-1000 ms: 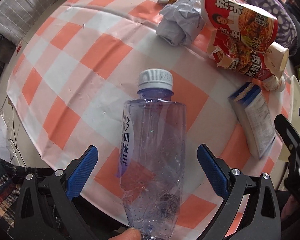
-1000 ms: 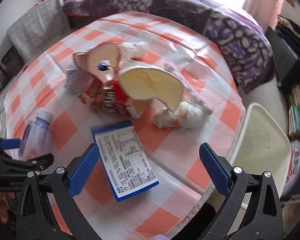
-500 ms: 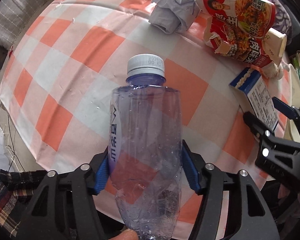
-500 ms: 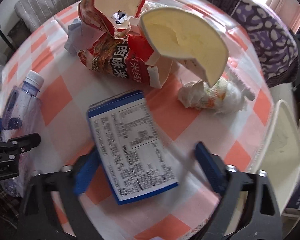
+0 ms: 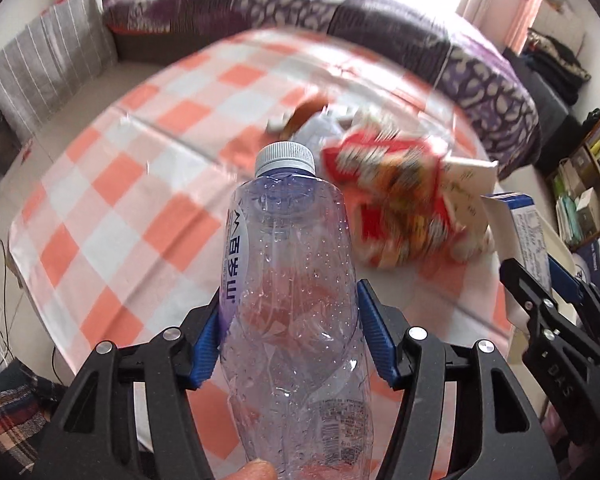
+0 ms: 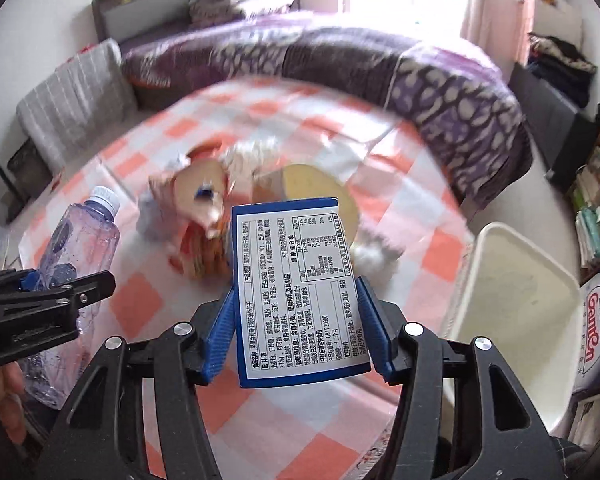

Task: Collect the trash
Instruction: 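Carry the bottle and box over the white bin and open both grippers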

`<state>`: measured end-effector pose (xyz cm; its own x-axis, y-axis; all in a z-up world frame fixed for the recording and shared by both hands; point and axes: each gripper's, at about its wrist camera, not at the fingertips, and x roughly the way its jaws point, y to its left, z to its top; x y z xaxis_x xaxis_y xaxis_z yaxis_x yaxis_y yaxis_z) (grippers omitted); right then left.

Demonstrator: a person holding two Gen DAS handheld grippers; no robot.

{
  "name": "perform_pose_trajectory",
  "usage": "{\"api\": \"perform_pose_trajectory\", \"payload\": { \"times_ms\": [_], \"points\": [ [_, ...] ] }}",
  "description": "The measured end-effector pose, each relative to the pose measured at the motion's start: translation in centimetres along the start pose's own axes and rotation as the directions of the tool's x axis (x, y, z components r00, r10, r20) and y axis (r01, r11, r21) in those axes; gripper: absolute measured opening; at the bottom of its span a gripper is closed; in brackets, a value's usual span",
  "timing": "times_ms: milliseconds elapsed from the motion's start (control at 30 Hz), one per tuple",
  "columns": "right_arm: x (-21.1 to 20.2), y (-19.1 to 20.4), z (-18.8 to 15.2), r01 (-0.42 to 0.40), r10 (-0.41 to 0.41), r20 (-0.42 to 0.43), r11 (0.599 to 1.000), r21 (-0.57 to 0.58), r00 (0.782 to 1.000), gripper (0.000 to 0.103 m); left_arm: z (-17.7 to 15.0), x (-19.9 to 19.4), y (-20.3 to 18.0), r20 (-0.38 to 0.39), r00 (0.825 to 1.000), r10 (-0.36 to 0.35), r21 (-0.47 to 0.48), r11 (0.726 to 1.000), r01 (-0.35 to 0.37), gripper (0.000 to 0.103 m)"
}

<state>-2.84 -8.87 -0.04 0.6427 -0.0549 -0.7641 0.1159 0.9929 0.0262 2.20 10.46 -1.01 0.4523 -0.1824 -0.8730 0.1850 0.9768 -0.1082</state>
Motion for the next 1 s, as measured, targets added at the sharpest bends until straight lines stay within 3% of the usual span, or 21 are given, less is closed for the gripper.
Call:
{"api": "perform_pose_trajectory", "payload": {
  "times_ms": [167,300,400,533,667,733,767,900,1000],
  "points": [
    [-1.8,-2.2,0.6,0.074,-0.080,0.099,0.995,0.065,0.992,0.054,0.7,-1.1,-3.3,0.100,0.995,-0.012,0.012,1.000,0.010,0.061],
    [-3.7,-4.6,1.0,0.155,-0.179,0.150,0.976,0.155,0.972,0.054,1.3,-1.6,-5.3,0.153,0.988,-0.031,0.014,0.999,0.029,0.061],
    [-4.7,-7.2,1.8,0.186,-0.226,0.154,0.953,0.238,0.962,0.054,2.2,-2.3,-7.8,0.189,0.981,-0.051,0.046,0.998,0.043,0.061],
    [-5.7,-10.6,3.0,0.226,-0.274,0.109,0.917,0.328,0.955,0.054,3.3,-3.3,-12.8,0.215,0.973,-0.083,0.155,0.987,0.050,0.061],
    [-5.5,-14.9,4.2,0.272,-0.294,0.000,0.885,0.377,0.956,0.058,4.3,-3.2,-17.2,0.154,0.975,-0.160,0.205,0.971,0.127,0.061],
    [-5.6,-17.3,4.5,0.288,-0.300,-0.040,0.855,0.431,0.953,0.073,4.5,-2.6,-19.0,0.112,0.976,-0.189,0.217,0.963,0.161,0.061],
    [-5.8,-18.6,4.7,0.293,-0.307,-0.044,0.841,0.454,0.951,0.082,4.5,-2.2,-20.0,0.095,0.976,-0.197,0.224,0.959,0.172,0.061],
    [-6.9,-22.6,6.0,0.314,-0.361,-0.018,0.785,0.534,0.933,0.088,4.2,-1.1,-23.5,0.033,0.974,-0.224,0.266,0.942,0.207,0.061],
    [-7.4,-25.5,6.5,0.286,-0.359,-0.003,0.739,0.610,0.933,0.089,3.8,-0.7,-26.2,-0.002,0.970,-0.245,0.310,0.922,0.234,0.061]
  ]
}}
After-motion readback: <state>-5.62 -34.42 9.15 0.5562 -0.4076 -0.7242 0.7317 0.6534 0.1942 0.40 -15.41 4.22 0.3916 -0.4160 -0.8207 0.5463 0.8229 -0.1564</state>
